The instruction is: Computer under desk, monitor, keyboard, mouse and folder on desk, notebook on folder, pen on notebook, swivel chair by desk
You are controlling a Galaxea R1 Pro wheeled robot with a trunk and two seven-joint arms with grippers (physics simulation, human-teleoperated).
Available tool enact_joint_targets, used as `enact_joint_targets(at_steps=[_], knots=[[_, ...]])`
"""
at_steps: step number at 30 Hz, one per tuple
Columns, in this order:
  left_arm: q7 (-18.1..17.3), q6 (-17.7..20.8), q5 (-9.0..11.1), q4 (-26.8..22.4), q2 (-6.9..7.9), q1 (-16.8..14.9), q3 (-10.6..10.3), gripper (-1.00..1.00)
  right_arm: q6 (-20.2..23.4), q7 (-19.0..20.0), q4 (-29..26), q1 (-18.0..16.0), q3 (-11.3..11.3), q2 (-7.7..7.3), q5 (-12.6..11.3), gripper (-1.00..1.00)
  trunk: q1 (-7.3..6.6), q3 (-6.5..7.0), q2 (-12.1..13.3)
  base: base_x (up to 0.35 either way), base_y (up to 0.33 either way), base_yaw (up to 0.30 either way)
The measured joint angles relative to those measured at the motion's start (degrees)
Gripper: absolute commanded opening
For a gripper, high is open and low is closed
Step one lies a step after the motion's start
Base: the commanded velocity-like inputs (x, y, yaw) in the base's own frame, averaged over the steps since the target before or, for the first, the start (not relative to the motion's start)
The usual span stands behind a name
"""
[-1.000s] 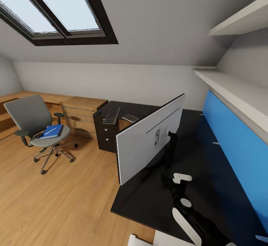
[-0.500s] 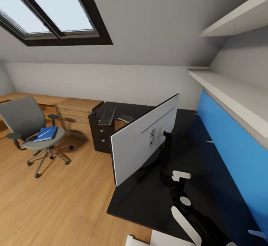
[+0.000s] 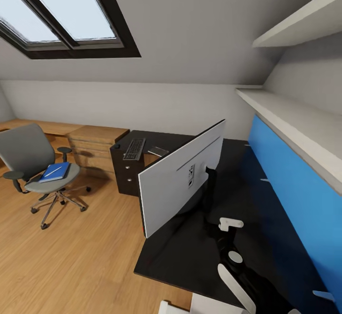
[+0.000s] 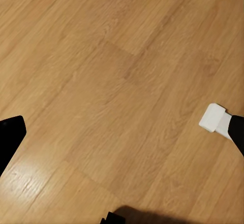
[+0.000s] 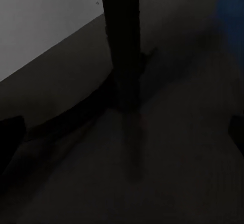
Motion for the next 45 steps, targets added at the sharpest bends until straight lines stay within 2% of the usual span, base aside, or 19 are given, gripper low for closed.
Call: enact_joint_targets(at_steps=[12, 28, 45], knots=[[-0.1, 0.1, 0.0, 0.1, 0.0, 0.0, 0.0, 1.0, 0.0, -0.1, 0.0, 0.0, 0.1, 0.0, 0.3, 1.0, 0.0, 0.0, 0.0, 0.005, 0.035, -0.008], [-0.1, 0.1, 0.1, 0.2, 0.0, 0.0, 0.0, 1.0, 0.0, 0.0, 0.1, 0.0, 0.0, 0.01, 0.3, 1.0, -0.01, 0.0, 0.0, 0.088, 0.272, -0.218], [0.0, 0.1, 0.1, 0.3, 0.0, 0.0, 0.0, 1.0, 0.0, -0.2, 0.1, 0.0, 0.2, 0.03, 0.4, 1.0, -0.01, 0.0, 0.0, 0.03, 0.024, -0.045]])
